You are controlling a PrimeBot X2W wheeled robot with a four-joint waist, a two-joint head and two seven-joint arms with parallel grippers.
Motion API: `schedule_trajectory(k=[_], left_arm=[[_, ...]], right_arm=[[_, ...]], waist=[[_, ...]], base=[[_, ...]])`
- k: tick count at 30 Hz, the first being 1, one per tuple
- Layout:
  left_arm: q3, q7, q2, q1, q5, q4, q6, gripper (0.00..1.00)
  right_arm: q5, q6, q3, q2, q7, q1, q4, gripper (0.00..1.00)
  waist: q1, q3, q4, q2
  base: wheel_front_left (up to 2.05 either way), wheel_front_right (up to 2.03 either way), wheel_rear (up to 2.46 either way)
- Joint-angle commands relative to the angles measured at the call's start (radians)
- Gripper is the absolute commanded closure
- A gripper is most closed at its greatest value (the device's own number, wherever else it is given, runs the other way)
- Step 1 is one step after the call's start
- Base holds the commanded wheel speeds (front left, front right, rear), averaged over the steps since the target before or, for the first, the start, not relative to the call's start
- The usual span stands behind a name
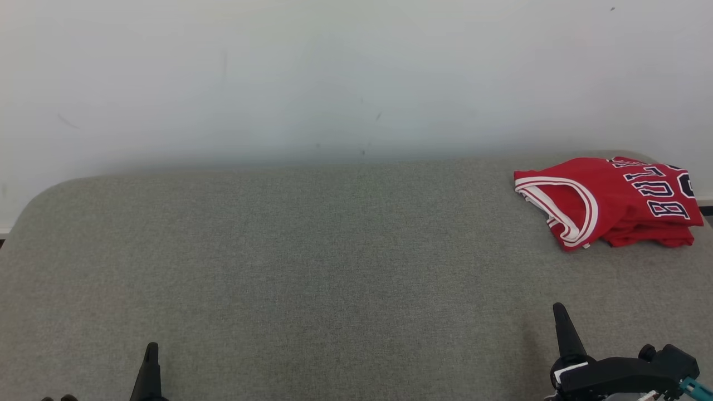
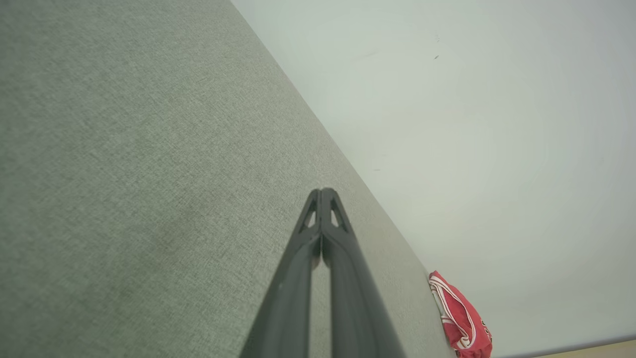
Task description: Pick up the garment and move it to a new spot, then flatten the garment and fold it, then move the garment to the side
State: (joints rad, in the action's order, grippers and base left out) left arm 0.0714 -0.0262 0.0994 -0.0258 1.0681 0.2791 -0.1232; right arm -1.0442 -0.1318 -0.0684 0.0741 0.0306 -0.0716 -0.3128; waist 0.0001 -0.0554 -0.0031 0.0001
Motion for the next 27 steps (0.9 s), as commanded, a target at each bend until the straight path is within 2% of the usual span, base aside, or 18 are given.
schedule_trajectory(k=[1,27], left_arm=[[0.007,0.006,-0.001,-0.028,0.035,-0.013,-0.002,1.00],[0.024,0.069,-0.023,-0.056,0.269,-0.025,-0.006,1.00]], right_arm=[[-0.032,0.001,-0.004,-0.002,-0.008,-0.021,0.014,1.00],[-0.277,0.001,-0.024,-0.013,-0.072,-0.031,0.040,1.00]], waist=[[-0.0001,0.002,0.000,-0.0001],[-0.0001,0.024,0.001,-0.0001]], base=[[0.00,0.00,0.00],[0.00,0.00,0.00]])
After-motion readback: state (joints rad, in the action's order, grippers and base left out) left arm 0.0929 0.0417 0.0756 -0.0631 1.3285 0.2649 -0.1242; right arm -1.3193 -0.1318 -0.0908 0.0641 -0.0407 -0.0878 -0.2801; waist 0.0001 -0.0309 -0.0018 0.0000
